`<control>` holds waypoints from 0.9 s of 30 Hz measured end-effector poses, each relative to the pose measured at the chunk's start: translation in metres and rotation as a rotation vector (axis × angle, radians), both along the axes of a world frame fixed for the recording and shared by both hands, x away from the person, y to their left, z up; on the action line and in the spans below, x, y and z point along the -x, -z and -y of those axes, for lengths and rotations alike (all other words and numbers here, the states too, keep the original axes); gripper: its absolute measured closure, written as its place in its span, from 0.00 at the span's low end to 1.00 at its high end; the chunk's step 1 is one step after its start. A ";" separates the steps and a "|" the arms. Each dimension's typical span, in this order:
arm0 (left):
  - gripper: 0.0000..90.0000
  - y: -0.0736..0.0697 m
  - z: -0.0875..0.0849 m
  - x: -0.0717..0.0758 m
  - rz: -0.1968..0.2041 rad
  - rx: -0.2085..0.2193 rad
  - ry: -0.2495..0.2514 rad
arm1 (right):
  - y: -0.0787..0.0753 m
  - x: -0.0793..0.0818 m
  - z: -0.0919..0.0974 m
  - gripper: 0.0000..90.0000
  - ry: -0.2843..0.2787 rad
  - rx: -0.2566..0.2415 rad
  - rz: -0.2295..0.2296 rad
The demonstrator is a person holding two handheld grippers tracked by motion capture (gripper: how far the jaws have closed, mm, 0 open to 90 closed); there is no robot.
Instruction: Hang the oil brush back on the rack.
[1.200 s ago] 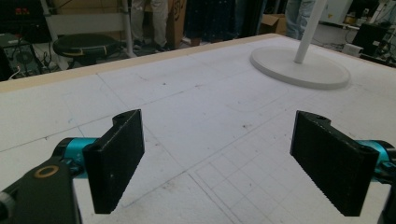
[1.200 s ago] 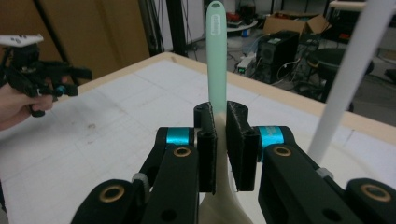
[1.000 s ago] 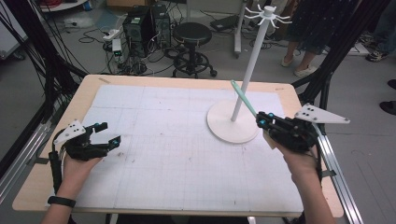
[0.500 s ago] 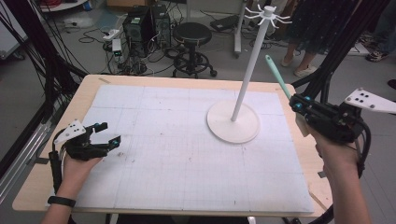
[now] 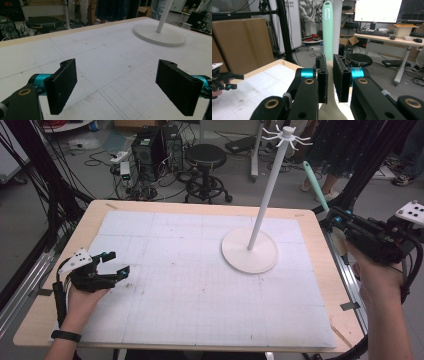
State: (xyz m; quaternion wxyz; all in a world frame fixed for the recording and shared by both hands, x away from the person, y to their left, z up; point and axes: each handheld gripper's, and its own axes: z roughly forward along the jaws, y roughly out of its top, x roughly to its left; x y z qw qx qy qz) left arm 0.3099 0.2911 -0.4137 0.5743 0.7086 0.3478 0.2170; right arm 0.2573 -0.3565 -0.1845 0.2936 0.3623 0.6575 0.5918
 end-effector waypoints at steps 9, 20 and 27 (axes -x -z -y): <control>0.20 0.000 0.000 0.000 -0.003 -0.006 0.004 | -0.005 -0.010 -0.004 0.92 0.016 -0.006 0.014; 0.20 0.000 0.000 0.001 -0.006 -0.012 0.010 | -0.007 -0.022 -0.014 0.92 0.026 -0.013 0.027; 0.20 0.000 0.000 0.001 -0.007 -0.013 0.011 | -0.007 -0.026 -0.020 0.92 0.030 -0.003 0.020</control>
